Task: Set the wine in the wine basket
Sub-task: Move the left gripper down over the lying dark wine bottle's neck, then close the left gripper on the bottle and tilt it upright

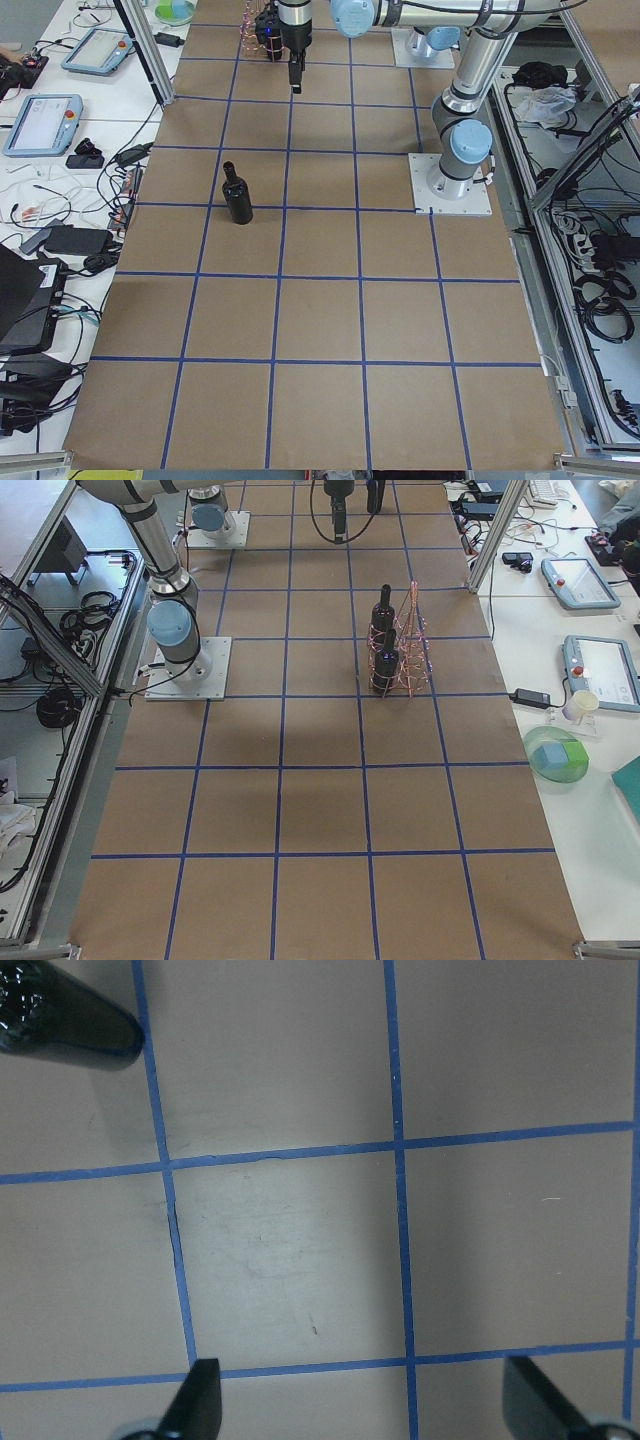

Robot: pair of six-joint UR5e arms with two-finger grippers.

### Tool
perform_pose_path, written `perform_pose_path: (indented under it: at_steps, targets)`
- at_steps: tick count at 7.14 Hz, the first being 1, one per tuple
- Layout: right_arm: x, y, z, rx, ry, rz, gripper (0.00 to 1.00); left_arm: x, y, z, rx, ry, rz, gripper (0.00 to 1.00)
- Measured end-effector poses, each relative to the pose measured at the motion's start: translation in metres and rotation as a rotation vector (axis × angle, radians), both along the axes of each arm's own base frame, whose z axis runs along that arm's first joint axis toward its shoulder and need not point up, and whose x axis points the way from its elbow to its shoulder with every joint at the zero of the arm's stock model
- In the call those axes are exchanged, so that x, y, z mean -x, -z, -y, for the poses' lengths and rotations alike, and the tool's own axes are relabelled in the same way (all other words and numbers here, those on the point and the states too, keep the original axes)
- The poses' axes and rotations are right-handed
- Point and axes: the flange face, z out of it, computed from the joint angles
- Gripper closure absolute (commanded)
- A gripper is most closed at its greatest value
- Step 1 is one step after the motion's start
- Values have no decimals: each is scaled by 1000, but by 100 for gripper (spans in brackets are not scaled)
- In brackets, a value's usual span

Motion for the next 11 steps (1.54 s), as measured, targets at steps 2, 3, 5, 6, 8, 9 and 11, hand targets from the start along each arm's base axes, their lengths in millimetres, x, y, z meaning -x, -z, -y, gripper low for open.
perform_pose_path:
  at_steps: [2,3,5,6,8,9,11]
  targets:
    - [0,1,0,-2,-1,0,0,-1,5,1,-7,-6,-1,0]
    - [-1,1,0,-3,-1,0,0,-1,6,1,-6,-11,-1,0]
    - [-1,2,0,-3,-1,-1,0,0,6,1,-5,-8,-2,0]
    - [-1,2,0,-5,-1,0,0,-2,2,0,0,-7,0,0]
    - [0,3,0,-7,1,3,0,-27,-7,3,16,-23,8,0]
    - [0,3,1,-8,1,4,0,-55,-9,10,27,-36,8,0]
    - [0,4,2,-9,2,9,0,-104,-14,35,71,-73,18,0]
